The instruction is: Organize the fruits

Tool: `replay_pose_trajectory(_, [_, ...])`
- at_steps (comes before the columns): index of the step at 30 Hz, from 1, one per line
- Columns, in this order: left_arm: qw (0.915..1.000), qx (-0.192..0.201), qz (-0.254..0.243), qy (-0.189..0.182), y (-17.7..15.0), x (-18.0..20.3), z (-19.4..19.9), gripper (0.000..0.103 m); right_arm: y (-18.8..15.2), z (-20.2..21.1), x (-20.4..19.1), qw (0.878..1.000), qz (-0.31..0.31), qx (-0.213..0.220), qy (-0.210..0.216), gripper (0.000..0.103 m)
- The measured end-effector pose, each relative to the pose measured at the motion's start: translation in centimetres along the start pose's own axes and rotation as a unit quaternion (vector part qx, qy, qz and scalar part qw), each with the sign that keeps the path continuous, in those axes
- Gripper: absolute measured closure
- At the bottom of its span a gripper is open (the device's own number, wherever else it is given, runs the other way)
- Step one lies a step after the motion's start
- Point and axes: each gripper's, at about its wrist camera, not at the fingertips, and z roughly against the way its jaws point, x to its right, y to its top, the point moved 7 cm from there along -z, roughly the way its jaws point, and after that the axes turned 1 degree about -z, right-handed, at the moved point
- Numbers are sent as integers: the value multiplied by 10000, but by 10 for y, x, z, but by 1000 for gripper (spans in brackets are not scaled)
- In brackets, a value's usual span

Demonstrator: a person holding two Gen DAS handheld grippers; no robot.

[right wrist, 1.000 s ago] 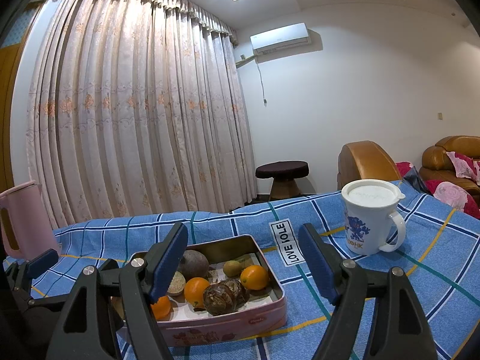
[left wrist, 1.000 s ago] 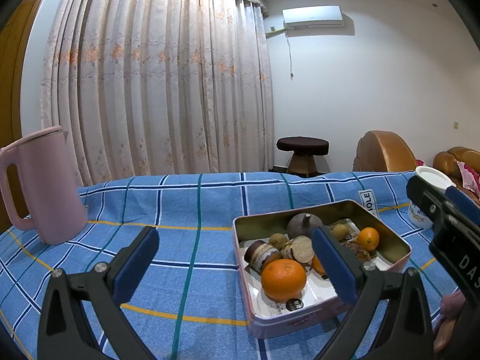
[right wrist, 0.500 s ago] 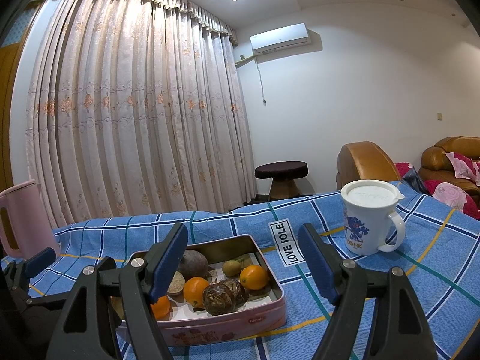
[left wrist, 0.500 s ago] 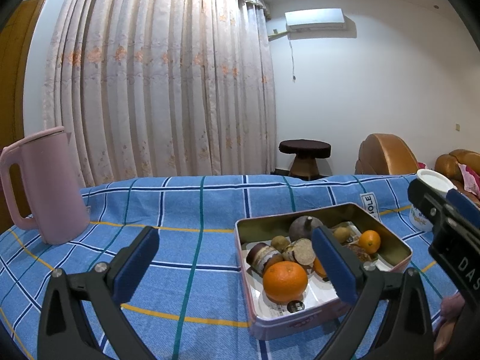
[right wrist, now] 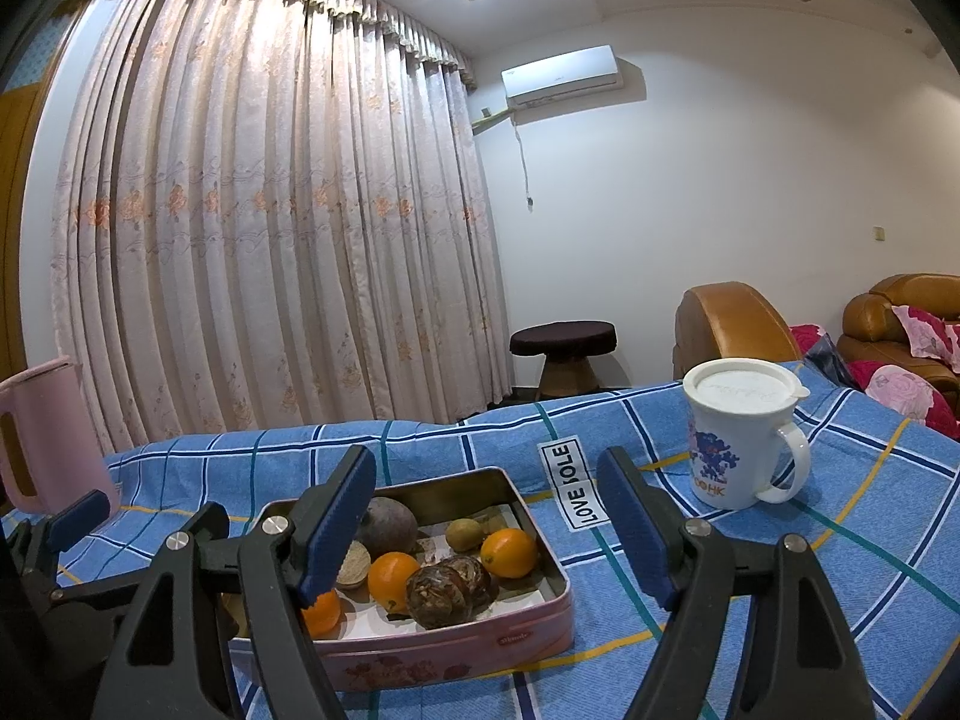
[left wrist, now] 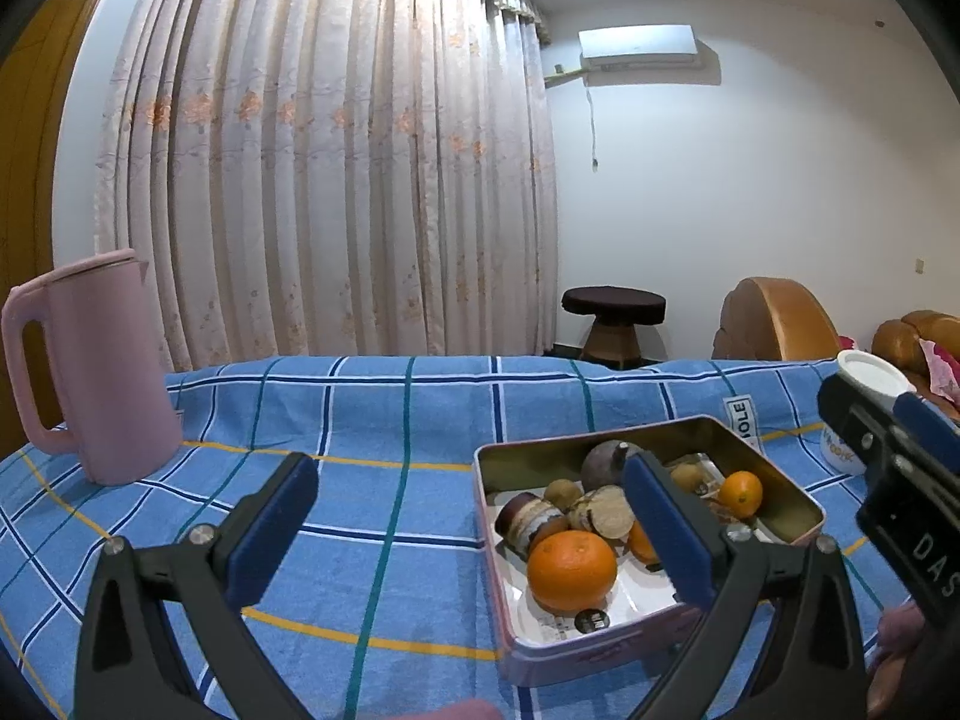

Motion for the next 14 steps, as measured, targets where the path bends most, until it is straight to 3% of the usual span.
replay_pose_trajectory(14, [9998, -48, -30, -191, -1, 7, -1, 0, 0, 0, 1, 10000, 6, -1, -8, 25])
